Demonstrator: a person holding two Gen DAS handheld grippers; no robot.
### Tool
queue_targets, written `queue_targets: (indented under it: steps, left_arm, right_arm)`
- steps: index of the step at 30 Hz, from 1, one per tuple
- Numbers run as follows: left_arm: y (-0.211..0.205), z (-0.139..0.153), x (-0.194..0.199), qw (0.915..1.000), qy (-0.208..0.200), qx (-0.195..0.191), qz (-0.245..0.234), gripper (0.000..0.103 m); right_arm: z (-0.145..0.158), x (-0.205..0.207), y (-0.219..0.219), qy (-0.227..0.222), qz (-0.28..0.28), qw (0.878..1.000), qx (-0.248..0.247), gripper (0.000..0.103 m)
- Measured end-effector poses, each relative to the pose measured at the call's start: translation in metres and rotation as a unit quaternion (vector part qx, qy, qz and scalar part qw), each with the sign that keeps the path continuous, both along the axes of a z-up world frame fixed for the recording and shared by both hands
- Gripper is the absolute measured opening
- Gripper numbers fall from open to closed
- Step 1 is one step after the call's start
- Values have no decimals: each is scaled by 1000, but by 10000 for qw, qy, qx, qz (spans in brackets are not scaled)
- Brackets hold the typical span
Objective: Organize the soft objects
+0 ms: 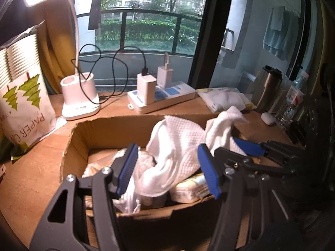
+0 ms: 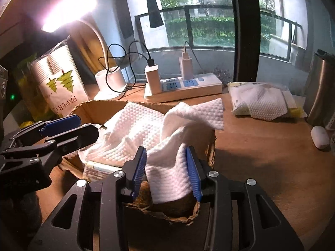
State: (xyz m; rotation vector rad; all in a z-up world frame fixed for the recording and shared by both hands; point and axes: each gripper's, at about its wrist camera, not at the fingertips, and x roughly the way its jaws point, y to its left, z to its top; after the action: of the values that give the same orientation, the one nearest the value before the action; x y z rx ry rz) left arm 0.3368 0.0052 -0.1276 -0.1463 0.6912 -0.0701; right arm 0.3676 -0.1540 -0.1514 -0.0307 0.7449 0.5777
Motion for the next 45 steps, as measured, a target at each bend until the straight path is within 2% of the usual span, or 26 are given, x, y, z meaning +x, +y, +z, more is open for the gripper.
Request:
queue_targets:
  steps: [9,12,16,21,31,33,35,45]
  left_arm:
    - [6,5,-8,9999,-82,-83,-9,61]
    - [8,10,-15,9998,-154,-104,7,61]
    - [8,17,-25,9997,-234,-109,-3,61]
    - [8,28,-45,9992,-388,-120,6,68]
    - [15,41,-82,9982,-582,-113,100,72]
    - [15,43,-89,9979,-621,-115,107,79]
    - [16,46,-97,9977,-659,-121,109,81]
    - [18,62,-131,9958,-902,-85,105,84]
  right_arm:
    - [10,-8,3,-53,-44,9999,-148,48]
    - [19,-17,2,-156,-80,9997,-171,59]
    - [27,-27,2,-234,-149,9992,-271,61]
    - [36,-43,-2,-318,-258,9987,-300,62]
    - [60,-77,-10,-578,-386,9972,-277,63]
    - [65,-85,-11,-635,-402,9968,-276,63]
    - [69,-92,-12,-684,-414,9964,-282,63]
    - [89,-129,-16,-955,-485,9939,-262,64]
